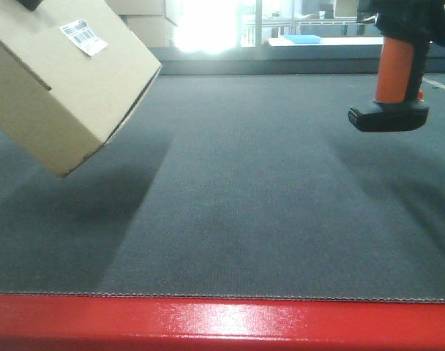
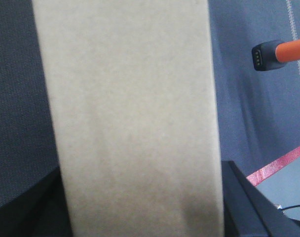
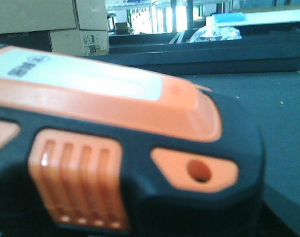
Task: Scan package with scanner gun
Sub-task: 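Lower the scanner back onto the table and release it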
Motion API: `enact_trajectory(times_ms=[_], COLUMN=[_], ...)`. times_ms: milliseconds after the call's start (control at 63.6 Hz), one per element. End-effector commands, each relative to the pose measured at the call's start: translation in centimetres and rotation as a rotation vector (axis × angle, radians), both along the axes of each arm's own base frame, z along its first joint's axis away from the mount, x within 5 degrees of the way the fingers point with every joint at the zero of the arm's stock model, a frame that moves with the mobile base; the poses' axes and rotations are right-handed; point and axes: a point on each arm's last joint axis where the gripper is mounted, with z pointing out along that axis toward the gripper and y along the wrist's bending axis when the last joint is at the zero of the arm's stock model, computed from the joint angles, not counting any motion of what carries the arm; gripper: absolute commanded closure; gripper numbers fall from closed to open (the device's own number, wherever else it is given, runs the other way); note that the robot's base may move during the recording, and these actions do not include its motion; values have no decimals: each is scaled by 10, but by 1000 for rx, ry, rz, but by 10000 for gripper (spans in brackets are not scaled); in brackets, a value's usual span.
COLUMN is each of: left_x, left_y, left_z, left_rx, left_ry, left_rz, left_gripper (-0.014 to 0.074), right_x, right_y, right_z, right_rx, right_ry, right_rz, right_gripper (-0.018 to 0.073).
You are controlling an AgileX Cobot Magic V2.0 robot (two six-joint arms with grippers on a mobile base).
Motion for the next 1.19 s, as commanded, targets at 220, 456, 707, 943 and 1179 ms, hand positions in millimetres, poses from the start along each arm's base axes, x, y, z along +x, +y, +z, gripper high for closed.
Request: enact_trajectory(times_ms=[220, 456, 707, 943, 1179], left_x=[-2, -2, -2, -2, -2], left_y=[-3, -3, -3, -3, -3], left_z=[5, 5, 5, 5, 5], left_rx=[-26, -26, -26, -26, -26], left_ry=[-18, -18, -18, -18, -18], left_rz=[-4, -4, -4, -4, -4], left_gripper=[708, 708, 708, 708, 708], right_x=[12, 17, 20, 20, 20], right_y=[-1, -1, -1, -1, 0], right_z=[-9, -26, -37, -41, -45], right_rx=[-24, -27, -24, -25, -23], right_ry=[-86, -33, 12, 33, 77], right_rz=[-31, -45, -56, -53, -43], right_gripper=[718, 718, 718, 718, 648])
